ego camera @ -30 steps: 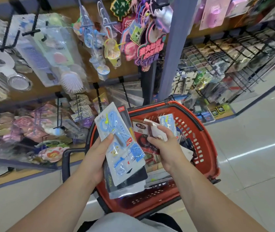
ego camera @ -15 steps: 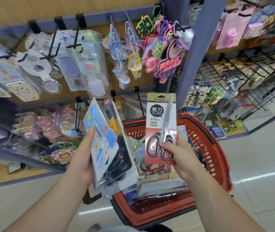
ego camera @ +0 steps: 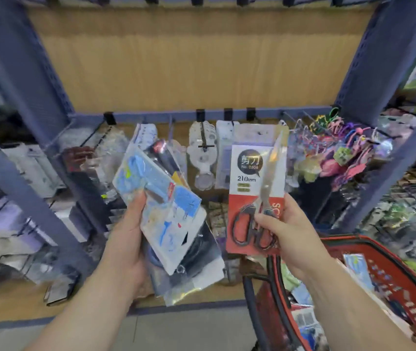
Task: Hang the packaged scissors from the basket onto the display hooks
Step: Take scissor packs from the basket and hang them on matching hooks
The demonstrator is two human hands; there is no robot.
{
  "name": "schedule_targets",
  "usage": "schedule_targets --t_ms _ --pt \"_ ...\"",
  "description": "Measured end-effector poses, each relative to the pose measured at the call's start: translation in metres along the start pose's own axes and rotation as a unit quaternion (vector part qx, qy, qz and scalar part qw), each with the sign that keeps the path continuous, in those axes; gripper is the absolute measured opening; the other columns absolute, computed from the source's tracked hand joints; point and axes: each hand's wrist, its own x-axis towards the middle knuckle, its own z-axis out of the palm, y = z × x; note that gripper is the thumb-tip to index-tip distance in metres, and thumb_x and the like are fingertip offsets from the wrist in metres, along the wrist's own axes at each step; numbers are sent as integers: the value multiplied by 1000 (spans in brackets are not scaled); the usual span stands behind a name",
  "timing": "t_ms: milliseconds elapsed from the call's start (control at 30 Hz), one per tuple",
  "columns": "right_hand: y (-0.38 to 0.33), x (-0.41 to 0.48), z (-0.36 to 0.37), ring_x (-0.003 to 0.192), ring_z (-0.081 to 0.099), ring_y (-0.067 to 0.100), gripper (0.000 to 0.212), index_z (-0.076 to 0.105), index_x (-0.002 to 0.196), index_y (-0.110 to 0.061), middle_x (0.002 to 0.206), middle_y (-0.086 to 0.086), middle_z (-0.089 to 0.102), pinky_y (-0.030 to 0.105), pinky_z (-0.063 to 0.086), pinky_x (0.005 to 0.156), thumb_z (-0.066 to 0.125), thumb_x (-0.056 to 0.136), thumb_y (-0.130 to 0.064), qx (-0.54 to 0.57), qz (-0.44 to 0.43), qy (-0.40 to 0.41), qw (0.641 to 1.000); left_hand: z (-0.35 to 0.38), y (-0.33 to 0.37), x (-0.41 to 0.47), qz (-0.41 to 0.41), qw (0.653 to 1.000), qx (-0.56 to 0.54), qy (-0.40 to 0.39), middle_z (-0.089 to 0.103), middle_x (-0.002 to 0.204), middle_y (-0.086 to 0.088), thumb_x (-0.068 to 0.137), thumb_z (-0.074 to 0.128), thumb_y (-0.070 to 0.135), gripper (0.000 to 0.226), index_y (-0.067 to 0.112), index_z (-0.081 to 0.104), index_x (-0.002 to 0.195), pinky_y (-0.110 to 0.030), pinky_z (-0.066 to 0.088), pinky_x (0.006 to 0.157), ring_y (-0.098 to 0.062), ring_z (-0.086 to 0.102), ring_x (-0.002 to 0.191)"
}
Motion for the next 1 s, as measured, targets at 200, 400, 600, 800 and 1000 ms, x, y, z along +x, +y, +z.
schedule_targets --t_ms 200,400,600,800,1000 --pt "-28 7 126 76 71 11 27 64 122 -22 90 -6 78 22 55 69 65 100 -7 -25 -61 1 998 -64 104 -5 70 998 6 -3 82 106 -6 100 51 42 37 19 71 121 -32 62 54 -20 81 83" --pt "-69 38 208 103 76 20 27 65 122 -28 109 -3 80 37 60 87 63 102 -9 -44 -100 -57 992 -88 184 -3 172 985 -9 8 78 123 -6 77 70 50 67 20 66 137 -36 66 66 -22 79 99" --pt "-107 94 281 105 75 17 32 68 108 -42 111 -6 78 49 58 96 64 103 -11 -91 -177 -139 970 -105 238 7 298 950 -16 91 79 122 -3 81 66 43 56 21 66 133 -47 62 89 -23 77 109" --pt "-120 143 345 109 73 19 26 65 118 -32 113 -5 78 54 56 100 64 102 -11 -66 -223 -202 951 -122 260 18 347 924 -16 162 81 113 4 99 62 38 22 29 70 118 -41 64 80 -16 79 98" --pt "-119 175 381 113 72 27 26 65 115 -40 117 -4 76 63 55 97 66 93 -28 -34 -214 -232 948 -130 268 31 367 909 -11 200 81 111 6 104 58 34 16 30 70 115 -39 64 81 -15 79 98"
